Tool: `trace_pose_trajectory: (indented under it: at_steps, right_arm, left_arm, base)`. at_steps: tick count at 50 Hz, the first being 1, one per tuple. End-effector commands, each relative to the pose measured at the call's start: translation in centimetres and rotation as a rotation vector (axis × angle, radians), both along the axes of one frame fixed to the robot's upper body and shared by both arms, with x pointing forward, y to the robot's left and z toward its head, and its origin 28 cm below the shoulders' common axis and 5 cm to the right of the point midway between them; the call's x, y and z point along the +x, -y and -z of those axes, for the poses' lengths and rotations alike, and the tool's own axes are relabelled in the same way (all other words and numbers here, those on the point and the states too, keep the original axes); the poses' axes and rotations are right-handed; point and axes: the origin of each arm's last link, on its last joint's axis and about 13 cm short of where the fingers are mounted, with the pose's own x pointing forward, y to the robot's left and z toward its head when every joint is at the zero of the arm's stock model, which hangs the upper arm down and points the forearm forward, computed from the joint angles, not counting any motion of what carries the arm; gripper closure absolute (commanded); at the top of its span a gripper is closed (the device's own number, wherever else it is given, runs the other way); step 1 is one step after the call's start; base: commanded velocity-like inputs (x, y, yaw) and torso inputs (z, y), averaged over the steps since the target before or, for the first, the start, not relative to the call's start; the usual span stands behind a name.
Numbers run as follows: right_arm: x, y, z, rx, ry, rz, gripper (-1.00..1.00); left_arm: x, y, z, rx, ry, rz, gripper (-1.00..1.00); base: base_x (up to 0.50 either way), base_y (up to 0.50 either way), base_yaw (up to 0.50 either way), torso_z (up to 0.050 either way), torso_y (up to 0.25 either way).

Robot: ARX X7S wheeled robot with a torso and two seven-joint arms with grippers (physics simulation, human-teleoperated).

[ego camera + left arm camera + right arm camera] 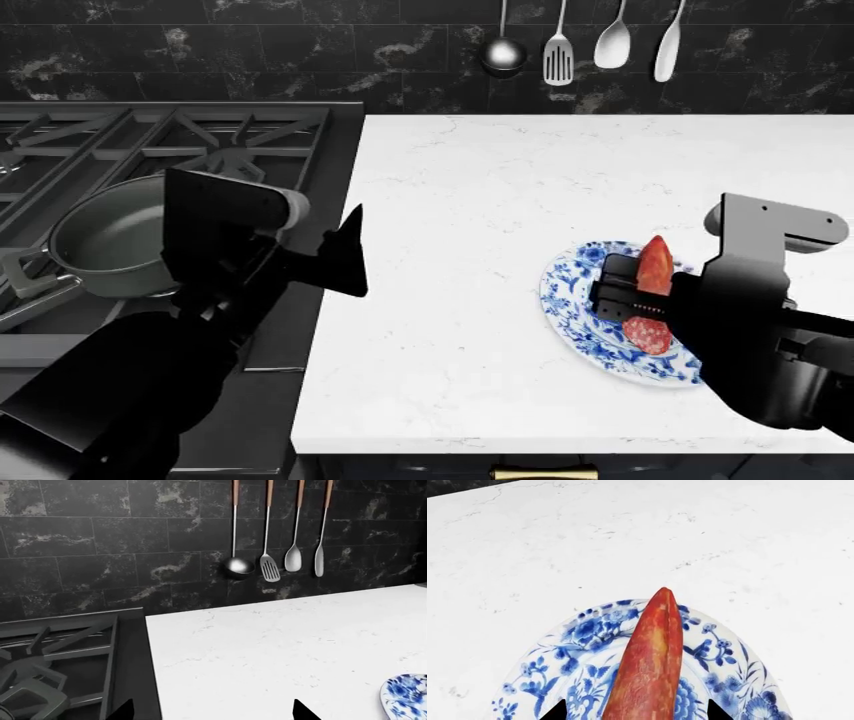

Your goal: Frozen meat rests on a plate on the counter. Retrieve the meat and place it in a pot on a burner. Then turn the burner on.

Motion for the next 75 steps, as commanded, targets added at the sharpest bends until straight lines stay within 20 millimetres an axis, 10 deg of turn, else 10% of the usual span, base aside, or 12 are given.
trace_pose_trajectory:
  at_steps: [1,28,29,75]
  right_arm:
    - [0.0,0.1,0.4,0.008,-0.01,0.0,-1.0]
    - [0.2,0.1,1.1,0.022,-0.043,-0.022,-1.0]
    - [0.2,0.1,1.1,0.022,-0.043,-0.022,1.0]
    - [-2.3,-1.0,-2.9,-0.076,0.229,-0.132,1.0]
  left_arm:
    - [0.0,0.0,0.1,-0.001,-0.002,-0.001,-1.0]
    - [0.1,0.0,0.1,0.004,-0.005,0.003,-1.0]
    - [0.1,0.0,0.1,0.004,-0.006,0.003,-1.0]
    - [-0.7,-0.1,0.1,-0.027,-0.007,0.009,-1.0]
  base:
    - [0.0,0.0,0.0,0.0,0.0]
    - [0.0,0.0,0.0,0.0,0.0]
    - [0.0,0.0,0.0,0.0,0.0]
    - [0.0,0.0,0.0,0.0,0.0]
